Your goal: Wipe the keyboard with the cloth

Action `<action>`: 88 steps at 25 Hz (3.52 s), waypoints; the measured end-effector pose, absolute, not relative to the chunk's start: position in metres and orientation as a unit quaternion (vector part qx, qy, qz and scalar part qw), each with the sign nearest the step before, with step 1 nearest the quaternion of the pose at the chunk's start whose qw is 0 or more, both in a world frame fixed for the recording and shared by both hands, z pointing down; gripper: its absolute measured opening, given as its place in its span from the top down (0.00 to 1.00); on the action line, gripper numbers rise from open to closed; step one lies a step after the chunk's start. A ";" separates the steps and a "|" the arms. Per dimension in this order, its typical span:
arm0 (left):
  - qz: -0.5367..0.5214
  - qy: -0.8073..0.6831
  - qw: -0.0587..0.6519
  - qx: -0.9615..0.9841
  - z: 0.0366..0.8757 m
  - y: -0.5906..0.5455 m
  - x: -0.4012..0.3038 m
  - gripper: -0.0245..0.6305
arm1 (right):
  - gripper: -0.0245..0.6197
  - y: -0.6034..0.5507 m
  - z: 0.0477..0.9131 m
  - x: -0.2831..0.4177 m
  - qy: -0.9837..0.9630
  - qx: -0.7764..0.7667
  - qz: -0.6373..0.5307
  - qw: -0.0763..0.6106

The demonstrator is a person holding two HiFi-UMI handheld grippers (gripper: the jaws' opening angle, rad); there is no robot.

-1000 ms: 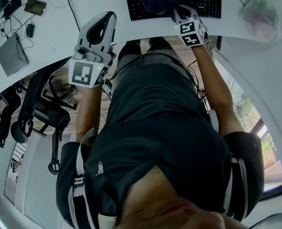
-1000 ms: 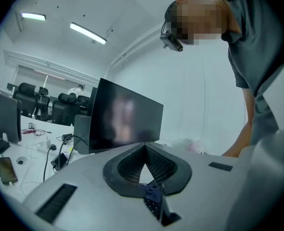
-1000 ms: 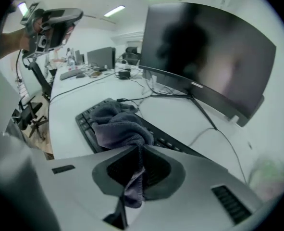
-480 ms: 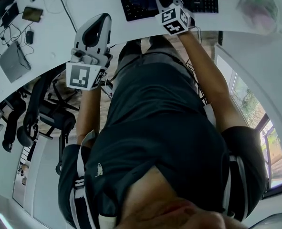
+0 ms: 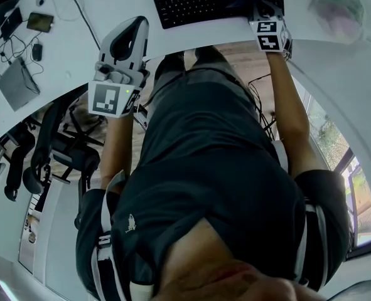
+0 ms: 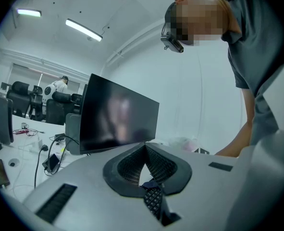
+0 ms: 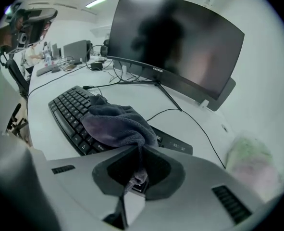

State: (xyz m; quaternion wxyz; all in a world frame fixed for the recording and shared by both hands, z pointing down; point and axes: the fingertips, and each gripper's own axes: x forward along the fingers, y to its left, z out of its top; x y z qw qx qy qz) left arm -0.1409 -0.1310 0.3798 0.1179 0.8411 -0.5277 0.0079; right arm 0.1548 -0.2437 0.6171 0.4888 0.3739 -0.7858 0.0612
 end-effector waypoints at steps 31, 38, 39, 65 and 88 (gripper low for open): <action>0.019 -0.508 0.118 0.853 0.378 -0.152 -0.106 0.96 | 0.91 -0.169 0.624 0.052 -0.856 0.250 0.066 0.448; 0.021 -0.507 0.119 0.853 0.380 -0.156 -0.103 0.96 | 0.91 -0.194 0.626 0.134 -0.823 0.312 0.080 0.468; 0.020 -0.506 0.120 0.854 0.380 -0.157 -0.101 0.96 | 0.91 -0.201 0.625 0.153 -0.813 0.330 0.082 0.472; 0.033 -0.486 0.122 0.865 0.384 -0.177 -0.072 0.96 | 0.91 -0.292 0.629 0.277 -0.726 0.502 0.107 0.459; 0.033 -0.486 0.128 0.864 0.388 -0.178 -0.081 0.96 | 0.91 -0.365 0.625 0.231 -0.746 0.443 0.007 0.497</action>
